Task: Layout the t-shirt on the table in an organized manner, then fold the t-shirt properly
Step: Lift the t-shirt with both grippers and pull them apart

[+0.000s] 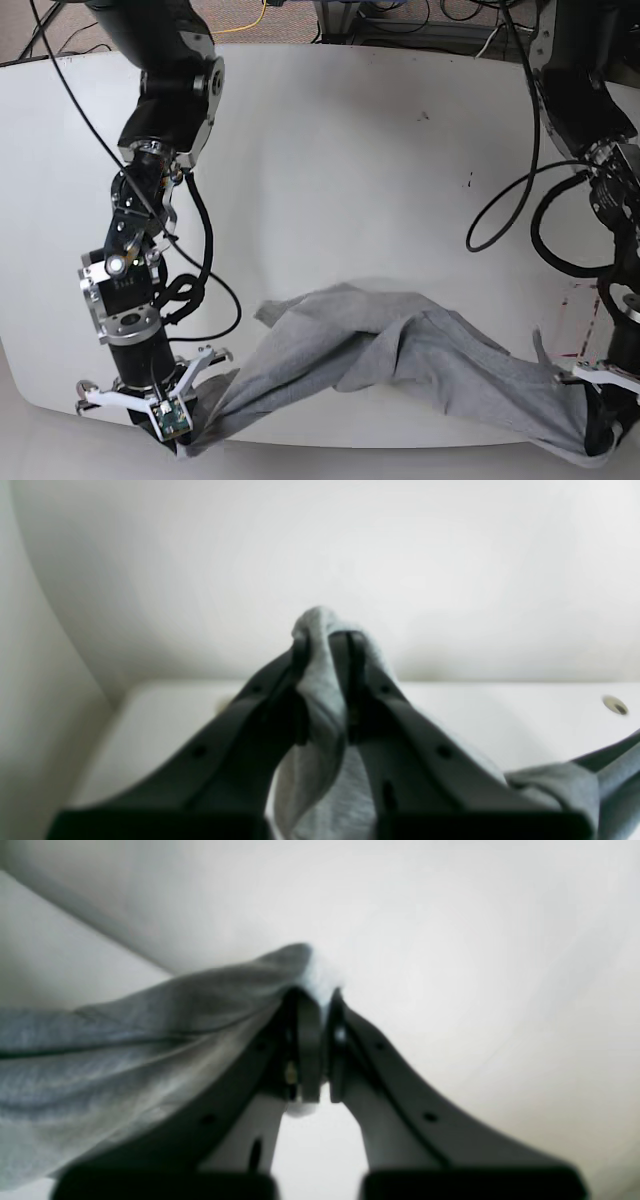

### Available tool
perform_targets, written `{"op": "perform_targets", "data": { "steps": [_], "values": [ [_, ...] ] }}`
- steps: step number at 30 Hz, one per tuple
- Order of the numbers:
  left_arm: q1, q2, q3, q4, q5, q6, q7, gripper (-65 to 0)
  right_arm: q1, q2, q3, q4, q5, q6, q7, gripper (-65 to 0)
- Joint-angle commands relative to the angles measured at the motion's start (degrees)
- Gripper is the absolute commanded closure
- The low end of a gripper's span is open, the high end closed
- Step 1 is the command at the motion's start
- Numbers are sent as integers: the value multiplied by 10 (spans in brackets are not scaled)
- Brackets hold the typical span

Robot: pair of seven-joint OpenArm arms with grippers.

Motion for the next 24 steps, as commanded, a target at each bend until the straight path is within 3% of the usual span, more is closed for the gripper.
{"op": "perform_targets", "data": {
  "steps": [1,14,20,24],
  "values": [
    [-70,-15,-5,8,0,4,-22,0,84,19,2,-12,3,-10,-3,-2],
    [-188,-66,-12,-34,1,4,-22,0,230,68,2,-100,2,5,-37,-2],
    [-203,-83,-47,-100,-10,-3,-22,0,236,88,5,-112,2,4,-38,-2],
    [-183,-87,-66,-115,-41,-13,-22,0,196,92,14,-102,1,4,-39,-2]
  ]
}}
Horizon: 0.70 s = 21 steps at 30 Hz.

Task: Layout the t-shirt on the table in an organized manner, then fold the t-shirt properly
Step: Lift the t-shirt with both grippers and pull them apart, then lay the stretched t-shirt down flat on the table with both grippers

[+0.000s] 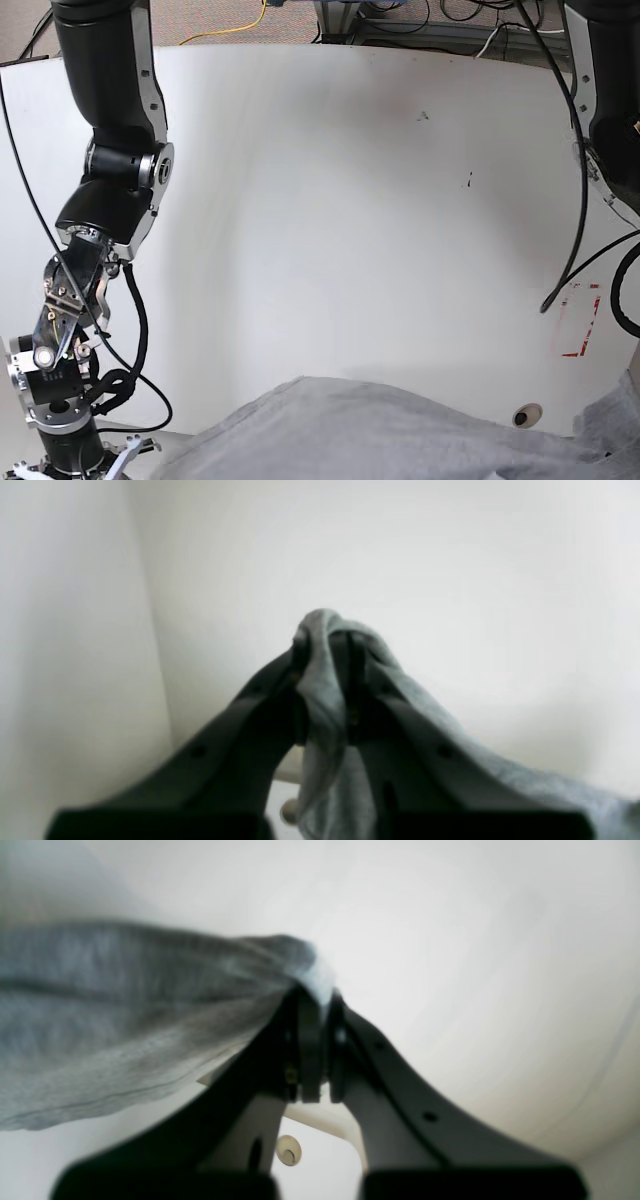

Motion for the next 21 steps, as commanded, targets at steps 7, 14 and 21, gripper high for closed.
{"op": "perform_targets", "data": {
  "steps": [7,14,21],
  "values": [
    [112,-29,-31,2,-85,-12,-17,0,-134,-13,45,70,5,-6,14,-2],
    [247,-29,-72,2,-140,-13,-17,0,-285,-53,78,142,5,-6,22,-2],
    [388,-27,-91,7,-188,-13,-17,0,-431,-108,119,170,5,-6,86,-2]
  ]
}}
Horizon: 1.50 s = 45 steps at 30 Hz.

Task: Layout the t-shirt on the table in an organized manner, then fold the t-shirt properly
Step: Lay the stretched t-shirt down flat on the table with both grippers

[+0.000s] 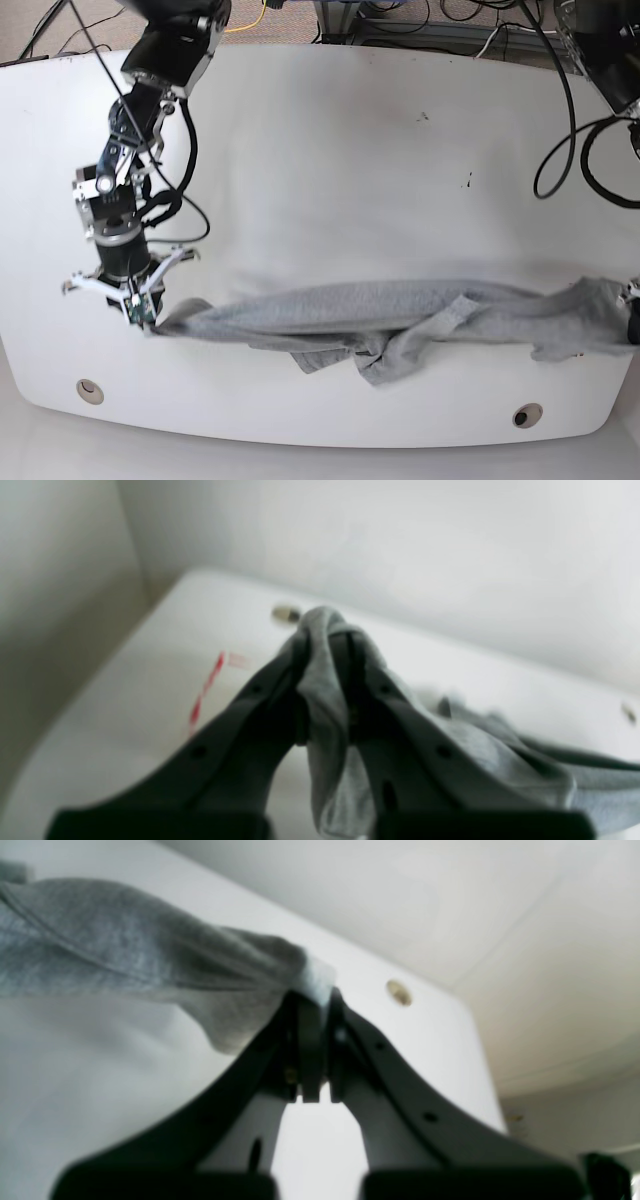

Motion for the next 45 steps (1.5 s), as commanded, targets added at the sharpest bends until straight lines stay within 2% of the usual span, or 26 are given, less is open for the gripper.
{"op": "perform_targets", "data": {
  "steps": [1,5,11,14,21,25,33,39,43,45],
  "values": [
    [52,-12,-3,15,-35,-4,-20,0,-55,-19,14,20,0,-8,44,-2],
    [140,-10,-4,35,-44,-4,-20,0,-134,-51,27,21,0,-8,88,-2],
    [237,-2,-10,43,-45,-5,-21,0,-219,-85,37,22,0,-8,123,-2],
    [278,1,-26,42,-42,-8,-21,0,-257,-90,37,22,0,-8,133,-2],
    [364,1,-64,41,-41,-58,-21,0,-312,-92,37,22,0,-8,134,-2],
    [404,0,-88,41,-41,-72,-21,0,-334,-92,37,22,0,-8,135,-2],
    [446,0,-120,41,-5,-90,-21,0,-348,-89,38,22,0,-8,134,-2],
    [455,9,-134,40,54,-156,-20,0,-359,-89,38,20,-2,-8,133,-2],
    [455,19,-147,40,87,-177,-20,0,-372,-89,37,18,-2,-8,133,-6],
    [454,25,-153,40,105,-189,-20,0,-375,-89,37,14,-2,-8,132,-41]
  ]
}}
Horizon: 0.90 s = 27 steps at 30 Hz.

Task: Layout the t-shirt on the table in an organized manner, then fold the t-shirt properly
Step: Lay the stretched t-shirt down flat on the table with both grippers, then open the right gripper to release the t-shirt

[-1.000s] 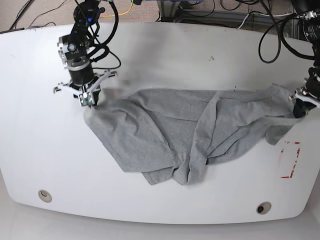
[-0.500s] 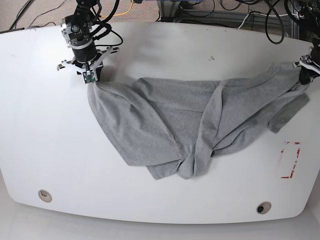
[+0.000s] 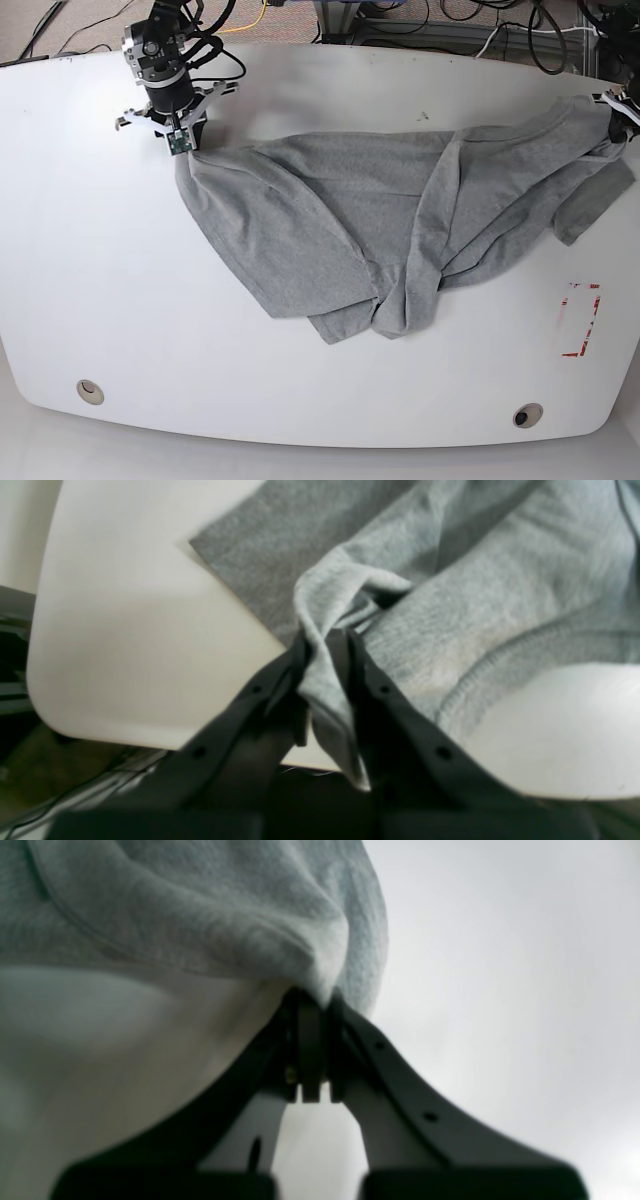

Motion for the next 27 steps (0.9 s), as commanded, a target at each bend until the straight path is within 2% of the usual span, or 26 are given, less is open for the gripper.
{"op": "perform_targets", "data": {
  "steps": [1,2,3,5,7,24,27],
  "values": [
    [1,-1,-19,9,25,-20,-9,0,-6,2,1,2,3,-4,10,-76],
    [0,1,-20,9,30,-24,-9,0,-6,2,1,-2,3,-5,8,-98],
    [0,2,-20,9,40,-29,-9,0,-6,2,1,-6,3,-6,0,-154],
    [0,4,-20,9,53,-34,-9,0,-6,2,1,-13,4,-6,-10,-220],
    [0,5,-19,9,61,-34,-9,0,-9,2,1,-18,5,-6,-12,-255],
    [2,5,-21,8,83,-35,-9,0,-10,-5,-2,-20,5,-9,-12,-271],
    [2,5,-21,9,83,-35,-9,0,-14,-20,3,-8,2,-9,-14,-314]
  ]
}}
